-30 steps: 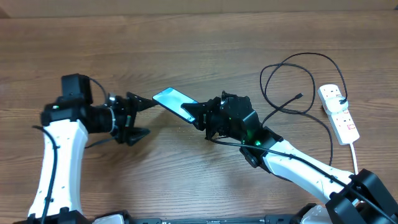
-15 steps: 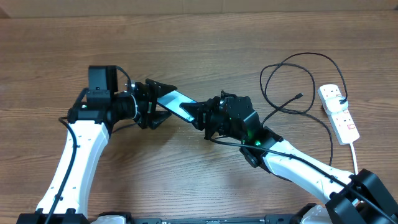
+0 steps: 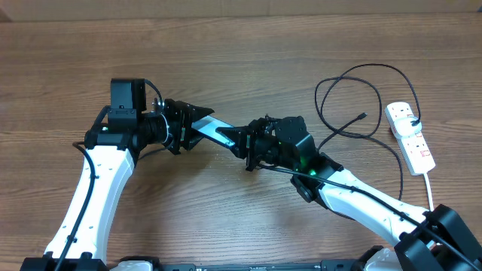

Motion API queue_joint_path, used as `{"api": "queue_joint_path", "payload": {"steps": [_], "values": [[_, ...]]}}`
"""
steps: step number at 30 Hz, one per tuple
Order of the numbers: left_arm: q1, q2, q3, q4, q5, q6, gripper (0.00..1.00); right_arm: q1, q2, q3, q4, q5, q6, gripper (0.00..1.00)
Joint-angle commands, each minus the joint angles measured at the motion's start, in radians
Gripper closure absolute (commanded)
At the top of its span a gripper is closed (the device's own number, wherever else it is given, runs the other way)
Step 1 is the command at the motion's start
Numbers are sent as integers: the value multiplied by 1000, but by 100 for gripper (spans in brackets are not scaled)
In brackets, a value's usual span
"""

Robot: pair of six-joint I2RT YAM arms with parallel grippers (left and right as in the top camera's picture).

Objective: Plug charger to phone and switch on socket
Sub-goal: 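Move the left gripper back and close it on the phone's side edge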

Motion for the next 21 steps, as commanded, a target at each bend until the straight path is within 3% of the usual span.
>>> {"api": "queue_joint_path", "payload": {"steps": [1,13,21], "values": [[-2,-11,1,38,-19,-39,59,3,-11,11,14,-58,102,96],[-24,-11,1,55,-46,-47,65,2,-11,11,55,-58,139,96],[-41,-11,1,59,-60,-58,78,2,-11,11,82,-58,139,96]]}}
